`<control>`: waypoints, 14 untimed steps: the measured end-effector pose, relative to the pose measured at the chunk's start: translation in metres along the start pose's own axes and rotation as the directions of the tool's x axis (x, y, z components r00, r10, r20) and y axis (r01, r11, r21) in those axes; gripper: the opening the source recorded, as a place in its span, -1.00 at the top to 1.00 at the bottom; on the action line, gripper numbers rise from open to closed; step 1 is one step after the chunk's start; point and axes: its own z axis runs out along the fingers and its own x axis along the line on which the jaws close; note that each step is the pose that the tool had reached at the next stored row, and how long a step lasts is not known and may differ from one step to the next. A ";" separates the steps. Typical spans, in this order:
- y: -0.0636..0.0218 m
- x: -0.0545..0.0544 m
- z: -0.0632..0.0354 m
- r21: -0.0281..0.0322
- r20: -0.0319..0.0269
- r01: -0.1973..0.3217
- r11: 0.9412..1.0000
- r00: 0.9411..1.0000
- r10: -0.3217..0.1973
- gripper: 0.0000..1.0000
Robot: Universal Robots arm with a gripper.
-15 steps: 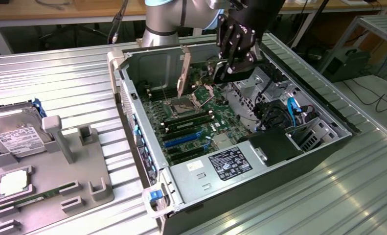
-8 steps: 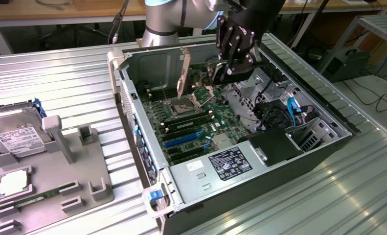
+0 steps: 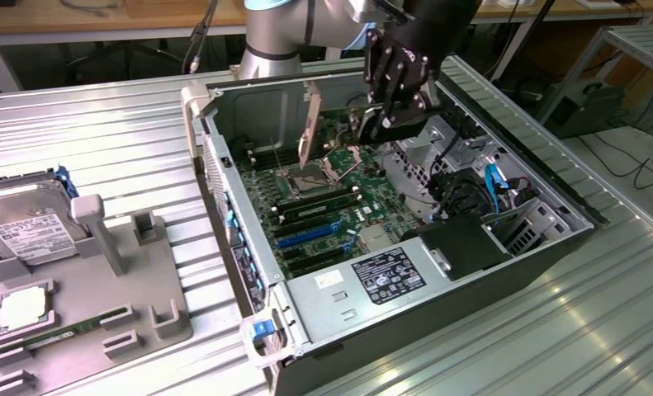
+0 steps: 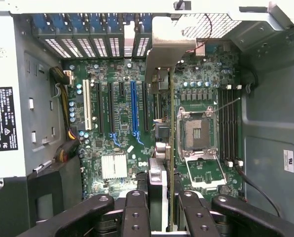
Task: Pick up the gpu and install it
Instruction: 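Insert the gpu into the slot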
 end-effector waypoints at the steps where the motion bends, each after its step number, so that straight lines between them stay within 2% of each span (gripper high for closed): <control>1: 0.0000 0.000 0.0004 0.000 0.000 0.000 1.000 1.000 0.000 0.44; 14: -0.0002 0.001 0.0051 0.000 0.000 0.000 1.000 1.000 0.000 0.44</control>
